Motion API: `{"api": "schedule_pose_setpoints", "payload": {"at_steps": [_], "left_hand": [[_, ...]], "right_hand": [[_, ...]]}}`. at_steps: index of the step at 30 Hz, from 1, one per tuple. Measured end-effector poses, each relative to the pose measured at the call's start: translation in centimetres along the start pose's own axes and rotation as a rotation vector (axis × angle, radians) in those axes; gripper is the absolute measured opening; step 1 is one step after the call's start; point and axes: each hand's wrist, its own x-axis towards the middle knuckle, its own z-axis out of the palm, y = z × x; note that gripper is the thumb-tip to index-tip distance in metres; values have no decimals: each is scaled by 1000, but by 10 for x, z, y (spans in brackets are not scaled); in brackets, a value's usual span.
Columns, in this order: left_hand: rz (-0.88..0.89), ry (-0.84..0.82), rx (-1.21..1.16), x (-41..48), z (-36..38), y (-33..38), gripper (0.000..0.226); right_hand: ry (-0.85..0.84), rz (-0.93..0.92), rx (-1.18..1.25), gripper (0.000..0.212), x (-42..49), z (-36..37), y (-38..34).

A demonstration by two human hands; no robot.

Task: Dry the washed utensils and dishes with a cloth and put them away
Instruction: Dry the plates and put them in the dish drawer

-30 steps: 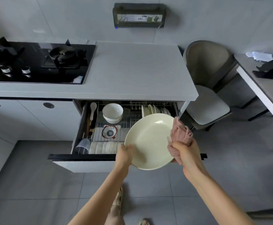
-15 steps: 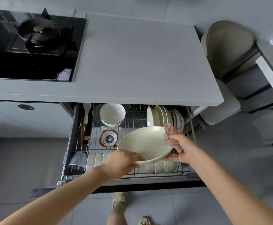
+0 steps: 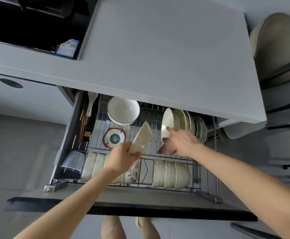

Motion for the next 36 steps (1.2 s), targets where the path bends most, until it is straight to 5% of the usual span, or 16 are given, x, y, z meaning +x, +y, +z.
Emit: {"api": "schedule_pose_setpoints", "payload": {"at_steps": [8,12,36], "left_hand": [[-40,34,-227,43,34,11,11],[-71,62,-305,55,47,13,15],[-110,68,-363,98,72,23,16]], "right_hand": [[77,-239,-130,37,35,16,16],[125,-304,-44,50,25,35,27],[124,-280,-48,41,24,39,48]]}}
